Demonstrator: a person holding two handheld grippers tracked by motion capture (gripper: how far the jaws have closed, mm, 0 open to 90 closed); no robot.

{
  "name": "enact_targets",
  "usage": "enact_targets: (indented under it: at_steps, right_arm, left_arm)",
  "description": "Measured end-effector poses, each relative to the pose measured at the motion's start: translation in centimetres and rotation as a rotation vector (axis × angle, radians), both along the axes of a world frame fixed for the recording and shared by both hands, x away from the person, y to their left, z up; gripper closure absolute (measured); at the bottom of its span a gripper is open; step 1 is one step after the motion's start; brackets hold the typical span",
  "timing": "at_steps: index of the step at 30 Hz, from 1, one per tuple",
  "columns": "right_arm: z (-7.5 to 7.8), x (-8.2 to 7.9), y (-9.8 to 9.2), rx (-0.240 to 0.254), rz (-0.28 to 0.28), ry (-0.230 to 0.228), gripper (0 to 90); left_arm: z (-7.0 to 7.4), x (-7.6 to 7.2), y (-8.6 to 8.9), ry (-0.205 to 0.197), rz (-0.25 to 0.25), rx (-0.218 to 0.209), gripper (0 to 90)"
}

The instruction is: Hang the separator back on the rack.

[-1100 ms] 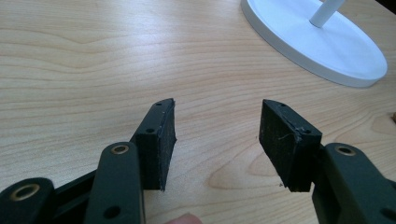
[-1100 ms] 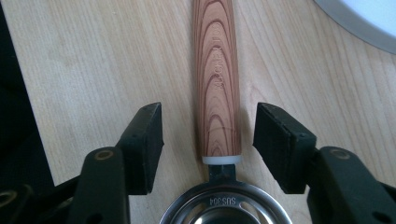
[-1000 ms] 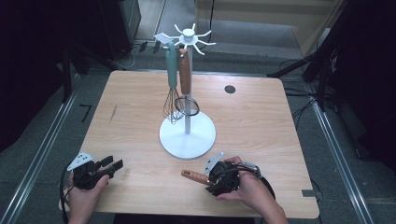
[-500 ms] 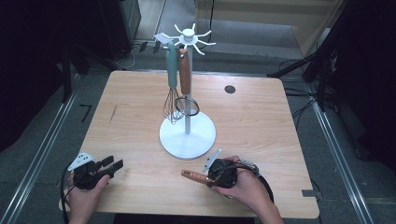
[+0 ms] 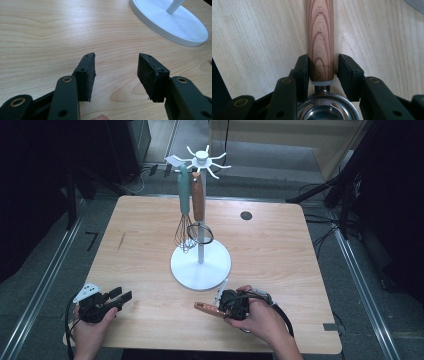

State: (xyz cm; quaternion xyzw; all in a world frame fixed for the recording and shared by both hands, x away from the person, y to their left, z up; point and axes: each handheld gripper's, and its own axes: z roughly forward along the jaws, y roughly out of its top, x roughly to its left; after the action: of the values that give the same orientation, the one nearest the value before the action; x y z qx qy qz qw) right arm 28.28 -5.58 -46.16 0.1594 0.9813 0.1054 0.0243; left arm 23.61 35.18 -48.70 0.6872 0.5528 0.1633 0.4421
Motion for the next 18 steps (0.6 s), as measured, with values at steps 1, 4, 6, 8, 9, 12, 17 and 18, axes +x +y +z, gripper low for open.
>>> enact_targets:
  at_steps: [1, 4, 6, 8, 9, 12, 17, 18]
  right_arm:
    - [0.03, -0.03, 0.08, -0.005, 0.005, 0.003, 66.2]
    - [0.08, -0.16, 0.33, -0.022, 0.013, 0.005, 69.6]
    - [0.13, -0.23, 0.52, -0.035, 0.006, 0.006, 70.4]
    - [0.15, -0.24, 0.53, -0.036, 0.002, 0.004, 70.9]
    - [0.14, -0.33, 0.48, -0.030, -0.001, 0.004, 71.0]
    - [0.10, -0.59, 0.32, -0.016, 0.011, -0.026, 71.1]
    - [0.40, -0.55, -0.24, 0.024, -0.058, -0.063, 71.2]
    - [0.54, -0.49, -0.42, 0.045, -0.073, -0.068, 71.2]
  left_arm:
    - [0.01, 0.00, 0.01, 0.000, -0.001, 0.001, 49.0]
    - [-0.01, 0.01, -0.01, 0.000, -0.003, 0.005, 49.2]
    - [-0.01, 0.00, -0.04, 0.000, -0.004, 0.006, 49.3]
    - [0.01, -0.02, -0.08, 0.000, -0.004, 0.008, 49.4]
    - [0.01, -0.02, -0.09, -0.001, -0.004, 0.008, 49.5]
    - [0.01, -0.03, -0.07, -0.001, -0.003, 0.007, 49.7]
    - [0.03, -0.03, -0.04, -0.006, -0.001, 0.004, 49.4]
    - [0.03, -0.03, -0.02, -0.007, -0.001, 0.004, 49.1]
